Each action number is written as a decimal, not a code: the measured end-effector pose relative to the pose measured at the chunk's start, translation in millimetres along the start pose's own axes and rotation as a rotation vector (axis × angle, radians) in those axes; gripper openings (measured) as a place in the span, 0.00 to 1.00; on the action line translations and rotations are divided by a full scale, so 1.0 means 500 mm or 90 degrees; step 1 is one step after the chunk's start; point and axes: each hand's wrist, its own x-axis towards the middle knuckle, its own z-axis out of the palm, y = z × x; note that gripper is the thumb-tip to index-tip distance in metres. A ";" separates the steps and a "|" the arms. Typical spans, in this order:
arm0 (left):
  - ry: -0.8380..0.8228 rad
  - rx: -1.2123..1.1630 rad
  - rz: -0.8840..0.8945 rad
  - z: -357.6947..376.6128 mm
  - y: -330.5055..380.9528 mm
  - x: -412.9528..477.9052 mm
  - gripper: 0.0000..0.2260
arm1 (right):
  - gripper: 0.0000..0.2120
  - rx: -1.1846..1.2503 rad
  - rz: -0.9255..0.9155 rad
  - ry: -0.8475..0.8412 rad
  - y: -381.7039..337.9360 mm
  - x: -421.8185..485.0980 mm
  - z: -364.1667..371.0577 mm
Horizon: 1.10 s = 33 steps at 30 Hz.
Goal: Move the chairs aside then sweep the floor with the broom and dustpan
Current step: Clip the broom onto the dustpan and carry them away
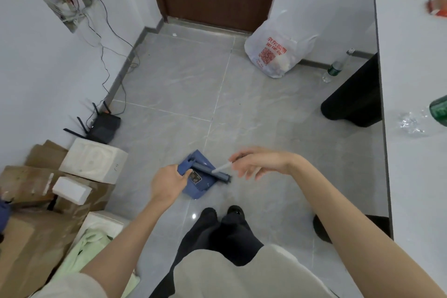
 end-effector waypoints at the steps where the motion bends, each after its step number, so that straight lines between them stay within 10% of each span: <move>1: 0.000 0.015 0.009 -0.001 0.008 0.004 0.18 | 0.22 0.007 -0.059 0.035 0.009 -0.003 0.003; 6: -0.034 0.113 0.110 -0.015 0.071 0.025 0.16 | 0.13 -0.006 -0.276 0.385 0.059 -0.003 0.008; 14: -0.131 0.171 0.277 -0.021 0.135 0.038 0.17 | 0.03 0.084 -0.332 0.621 0.066 -0.053 0.046; 33: -0.554 0.392 0.736 0.124 0.222 -0.231 0.18 | 0.17 0.408 -0.041 1.003 0.247 -0.293 0.421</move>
